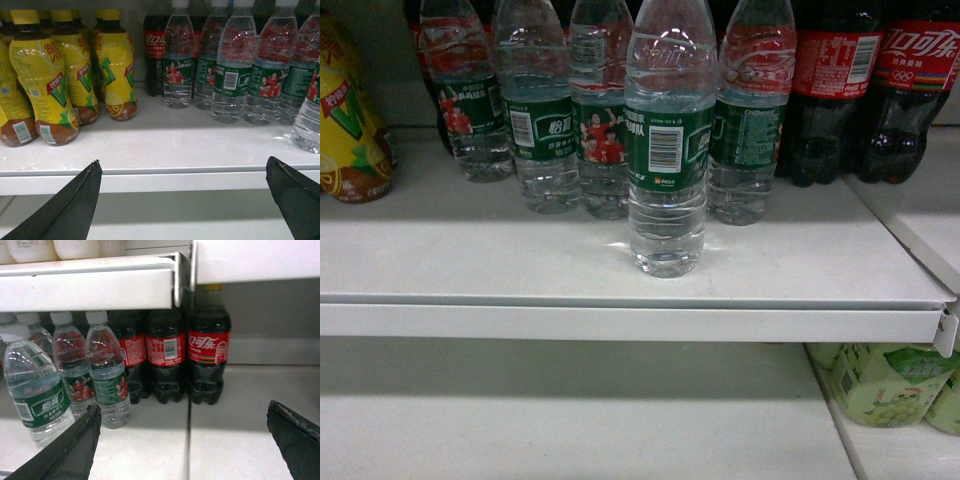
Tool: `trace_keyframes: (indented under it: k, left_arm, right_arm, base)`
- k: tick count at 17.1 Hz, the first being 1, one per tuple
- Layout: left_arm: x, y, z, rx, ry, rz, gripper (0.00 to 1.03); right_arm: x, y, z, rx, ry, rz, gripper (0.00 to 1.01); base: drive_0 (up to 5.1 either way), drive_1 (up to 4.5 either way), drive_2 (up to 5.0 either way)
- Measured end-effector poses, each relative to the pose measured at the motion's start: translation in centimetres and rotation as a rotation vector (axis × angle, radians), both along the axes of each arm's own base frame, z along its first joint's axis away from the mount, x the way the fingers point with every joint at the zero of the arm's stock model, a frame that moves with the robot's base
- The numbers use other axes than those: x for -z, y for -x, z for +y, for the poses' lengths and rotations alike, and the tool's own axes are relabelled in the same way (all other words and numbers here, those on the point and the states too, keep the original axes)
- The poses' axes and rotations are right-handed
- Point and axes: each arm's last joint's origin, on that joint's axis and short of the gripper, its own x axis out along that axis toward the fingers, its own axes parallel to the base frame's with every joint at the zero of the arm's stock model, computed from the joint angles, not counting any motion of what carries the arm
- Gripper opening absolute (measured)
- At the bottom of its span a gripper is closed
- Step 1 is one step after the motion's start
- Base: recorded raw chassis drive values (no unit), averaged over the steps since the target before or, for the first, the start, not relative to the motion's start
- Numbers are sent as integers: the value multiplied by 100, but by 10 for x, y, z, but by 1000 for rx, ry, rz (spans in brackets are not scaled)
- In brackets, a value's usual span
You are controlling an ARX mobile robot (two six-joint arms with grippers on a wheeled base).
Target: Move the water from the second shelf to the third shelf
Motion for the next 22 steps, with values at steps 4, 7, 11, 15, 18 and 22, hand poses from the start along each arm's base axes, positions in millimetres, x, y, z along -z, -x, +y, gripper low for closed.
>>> trace_keyframes:
  k: [4,7,11,15,18,22]
  left_arm:
    - [0,0,0,0,0,0,98]
    - [0,0,0,0,0,0,98]
    - [0,0,0,0,0,0,98]
    - [0,0,0,0,0,0,98]
    - [0,0,0,0,0,0,98]
    - [0,0,0,0,0,0,98]
  right_arm:
    - [11,-43,40,-130,21,72,98]
    - [36,-55,73,-223,49,143,98]
    - [60,-65,113,-321,78,218,98]
    - [68,-71,137,-378,62,256,98]
    - [66,-79,154,-383,53,277,98]
    - [57,-104,172,-330,12,292,98]
  base:
    - [0,0,0]
    - [0,0,0]
    - [0,0,0]
    - [0,0,0]
    - [0,0,0]
    - [0,0,0]
